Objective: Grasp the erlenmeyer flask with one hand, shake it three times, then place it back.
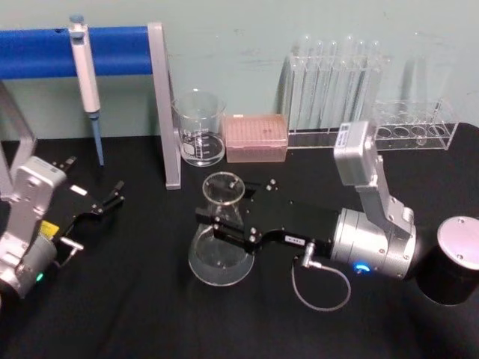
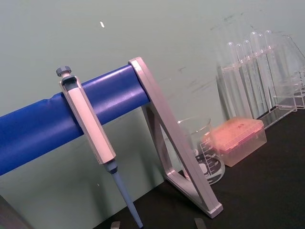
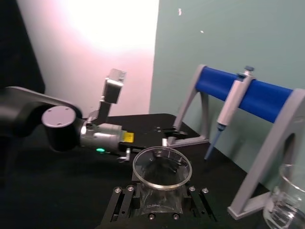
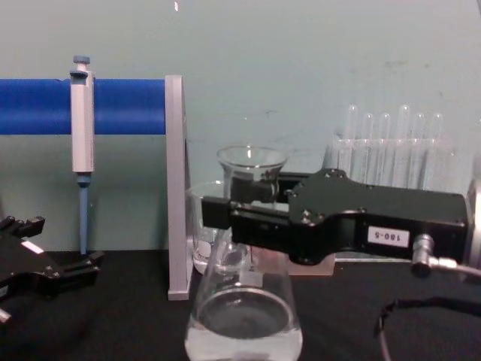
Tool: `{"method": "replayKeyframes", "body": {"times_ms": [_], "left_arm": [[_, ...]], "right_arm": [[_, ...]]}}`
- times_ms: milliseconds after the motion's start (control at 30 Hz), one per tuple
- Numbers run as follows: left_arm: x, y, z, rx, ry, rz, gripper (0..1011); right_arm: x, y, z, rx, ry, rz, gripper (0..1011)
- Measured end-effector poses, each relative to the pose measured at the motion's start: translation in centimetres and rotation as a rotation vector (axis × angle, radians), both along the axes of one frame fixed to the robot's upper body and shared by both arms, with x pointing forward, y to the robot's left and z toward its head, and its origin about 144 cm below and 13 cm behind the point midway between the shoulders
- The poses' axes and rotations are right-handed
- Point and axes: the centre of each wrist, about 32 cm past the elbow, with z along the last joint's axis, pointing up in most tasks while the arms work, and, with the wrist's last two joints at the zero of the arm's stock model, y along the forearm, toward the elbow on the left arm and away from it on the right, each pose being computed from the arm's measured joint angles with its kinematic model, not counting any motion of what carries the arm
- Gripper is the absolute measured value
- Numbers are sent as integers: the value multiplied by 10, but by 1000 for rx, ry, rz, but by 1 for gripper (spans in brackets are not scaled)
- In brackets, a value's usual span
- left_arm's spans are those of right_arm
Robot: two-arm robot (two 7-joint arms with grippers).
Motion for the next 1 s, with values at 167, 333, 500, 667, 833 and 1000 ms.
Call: {"method": "replayKeyframes", "body": {"times_ms": [167,333,500,667,833,1000], "left_arm": [[0,0,0,0,0,0,1001],[0,0,0,0,0,0,1001],[0,0,0,0,0,0,1001],[0,0,0,0,0,0,1001],[0,0,0,0,0,0,1001],[0,0,0,0,0,0,1001]], "right_arm": [[-2,0,0,-4,-3,28,457],[-2,0,1,-11,-7,57,458],[-2,0,1,-12,-10,62,457],[-1,-1,1,-9,-11,39,457],[3,-3,1,-1,-17,-17,457],[10,-6,2,10,-28,-108,457]]}}
